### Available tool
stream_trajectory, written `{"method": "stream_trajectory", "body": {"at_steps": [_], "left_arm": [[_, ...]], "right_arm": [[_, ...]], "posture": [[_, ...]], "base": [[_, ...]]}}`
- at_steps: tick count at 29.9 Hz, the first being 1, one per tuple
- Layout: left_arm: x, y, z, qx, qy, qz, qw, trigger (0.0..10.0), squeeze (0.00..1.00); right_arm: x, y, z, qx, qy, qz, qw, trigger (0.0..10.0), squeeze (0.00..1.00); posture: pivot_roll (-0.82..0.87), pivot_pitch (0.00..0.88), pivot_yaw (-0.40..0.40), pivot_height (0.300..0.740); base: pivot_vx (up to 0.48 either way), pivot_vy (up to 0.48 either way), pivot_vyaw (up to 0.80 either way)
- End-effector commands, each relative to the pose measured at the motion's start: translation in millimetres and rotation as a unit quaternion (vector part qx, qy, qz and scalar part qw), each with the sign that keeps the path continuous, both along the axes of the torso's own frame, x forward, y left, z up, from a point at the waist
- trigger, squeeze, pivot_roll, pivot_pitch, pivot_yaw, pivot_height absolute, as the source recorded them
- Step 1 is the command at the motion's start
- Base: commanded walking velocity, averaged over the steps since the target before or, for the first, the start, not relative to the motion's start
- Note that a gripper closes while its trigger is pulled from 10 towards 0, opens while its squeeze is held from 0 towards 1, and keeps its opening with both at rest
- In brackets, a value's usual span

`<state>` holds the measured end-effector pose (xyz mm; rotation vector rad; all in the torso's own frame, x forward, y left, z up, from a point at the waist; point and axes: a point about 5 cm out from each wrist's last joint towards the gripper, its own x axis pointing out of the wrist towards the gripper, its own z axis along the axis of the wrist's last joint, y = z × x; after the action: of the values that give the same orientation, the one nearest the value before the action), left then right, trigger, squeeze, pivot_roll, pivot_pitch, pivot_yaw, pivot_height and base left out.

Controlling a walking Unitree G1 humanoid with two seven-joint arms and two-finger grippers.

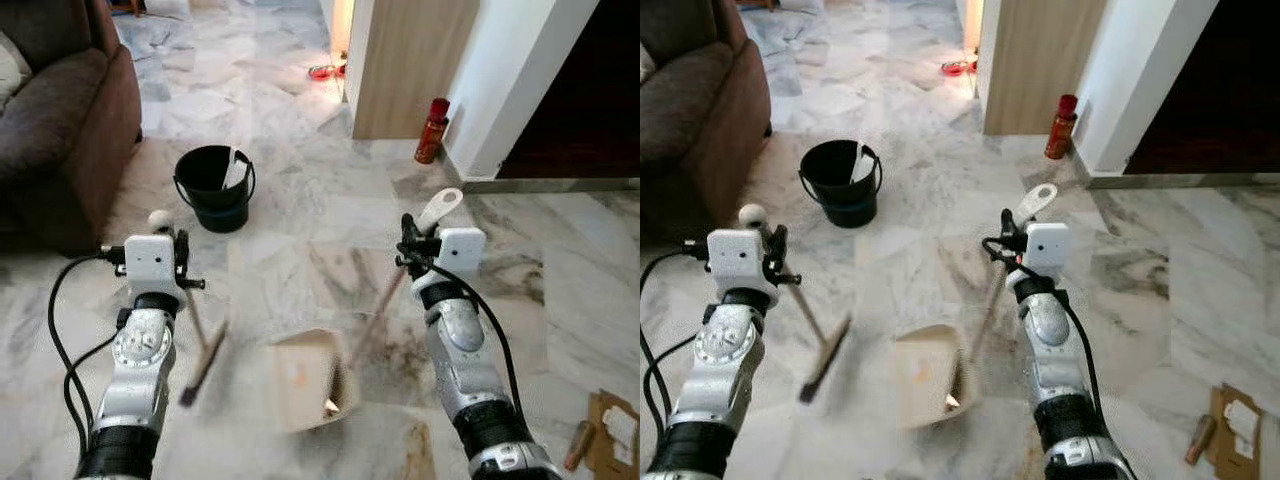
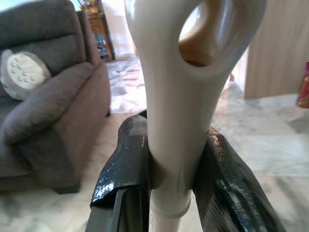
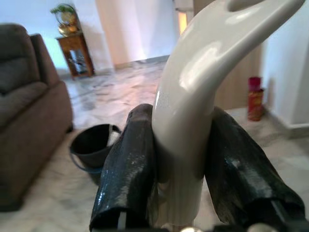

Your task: Sweep floor

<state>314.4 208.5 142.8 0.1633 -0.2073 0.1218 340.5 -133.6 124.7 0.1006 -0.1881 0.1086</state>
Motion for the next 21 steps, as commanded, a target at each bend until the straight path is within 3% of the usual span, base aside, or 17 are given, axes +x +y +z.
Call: {"method": "stream_trajectory", "body": {"at_steps": [1, 16, 21], "left_arm": [[1.6, -5.7, 12.0, 0.0, -0.027, -0.012, 1.0, 10.0, 0.0], [1.8, -5.0, 14.0, 0.001, -0.029, -0.008, 1.0, 10.0, 0.0], [1.7, -9.4, 17.1, -0.027, -0.037, -0.017, 0.999, 10.0, 0.0]], "right_arm": [[0.0, -8.1, 6.6, -0.006, -0.015, -0.011, 1.0, 10.0, 0.0], [1.0, -4.9, 4.9, 0.006, -0.005, -0.001, 1.0, 10.0, 0.0], [0.5, -0.8, 3.6, 0.007, -0.001, 0.003, 1.0, 10.0, 0.0]], "posture": [[0.09, 0.13, -0.008, 0.74], [0.1, 0.131, -0.009, 0.74], [0.1, 0.131, -0.009, 0.74]], "base": [[0.292, 0.0, 0.0], [0.289, 0.0, 0.0], [0.292, 0.0, 0.0]]}}
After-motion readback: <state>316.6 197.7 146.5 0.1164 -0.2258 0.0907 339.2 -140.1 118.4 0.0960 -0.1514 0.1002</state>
